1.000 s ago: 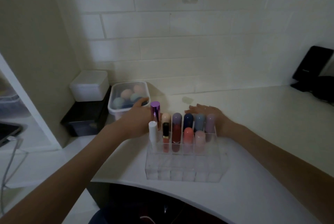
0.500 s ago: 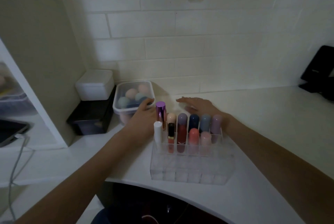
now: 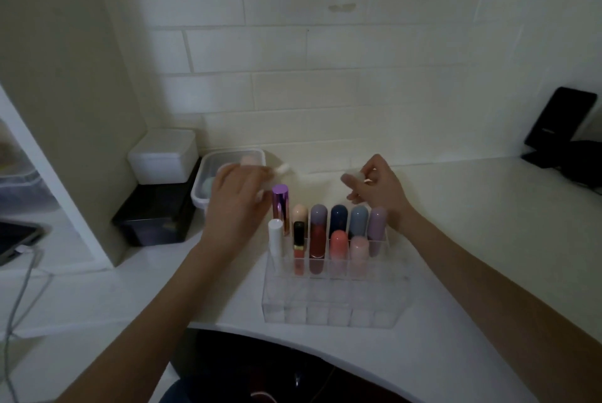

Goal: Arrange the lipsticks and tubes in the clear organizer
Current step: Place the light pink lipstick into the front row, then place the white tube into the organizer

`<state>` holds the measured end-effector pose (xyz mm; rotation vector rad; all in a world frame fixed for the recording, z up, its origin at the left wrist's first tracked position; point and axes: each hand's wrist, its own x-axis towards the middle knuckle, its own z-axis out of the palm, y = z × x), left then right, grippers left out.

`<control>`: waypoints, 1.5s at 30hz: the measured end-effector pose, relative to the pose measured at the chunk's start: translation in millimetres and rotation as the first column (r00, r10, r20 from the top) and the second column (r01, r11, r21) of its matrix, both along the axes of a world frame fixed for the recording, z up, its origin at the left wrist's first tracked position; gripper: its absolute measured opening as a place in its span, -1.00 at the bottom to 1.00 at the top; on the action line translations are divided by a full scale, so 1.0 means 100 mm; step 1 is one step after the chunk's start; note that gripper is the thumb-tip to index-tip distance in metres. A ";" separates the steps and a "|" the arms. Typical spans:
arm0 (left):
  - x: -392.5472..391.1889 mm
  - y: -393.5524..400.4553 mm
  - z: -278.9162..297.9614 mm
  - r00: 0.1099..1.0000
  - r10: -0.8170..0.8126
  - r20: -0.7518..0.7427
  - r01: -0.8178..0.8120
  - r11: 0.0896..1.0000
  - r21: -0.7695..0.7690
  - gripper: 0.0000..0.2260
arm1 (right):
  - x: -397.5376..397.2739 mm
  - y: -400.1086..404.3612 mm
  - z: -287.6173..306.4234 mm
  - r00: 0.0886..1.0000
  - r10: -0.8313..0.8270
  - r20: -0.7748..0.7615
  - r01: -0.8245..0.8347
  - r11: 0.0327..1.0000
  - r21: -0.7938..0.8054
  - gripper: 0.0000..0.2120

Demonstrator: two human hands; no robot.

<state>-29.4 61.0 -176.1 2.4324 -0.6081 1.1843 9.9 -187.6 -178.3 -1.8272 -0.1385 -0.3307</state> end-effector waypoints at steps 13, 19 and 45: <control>-0.69 -0.20 0.75 0.928 -0.371 0.043 0.292 0.648 -0.703 -0.84 | -0.75 0.41 1.01 0.923 0.253 0.290 -0.231 0.967 -0.110 -0.94; -0.91 -0.36 0.67 0.910 -0.414 0.000 0.303 0.667 -0.681 -0.84 | -1.13 0.49 1.06 0.853 0.385 0.351 -0.430 0.901 0.057 -0.75; -1.04 -0.59 0.32 0.912 -0.385 -0.140 0.284 0.841 -0.461 -0.48 | -1.56 0.27 0.73 0.974 0.164 0.155 -0.208 0.921 0.328 -0.73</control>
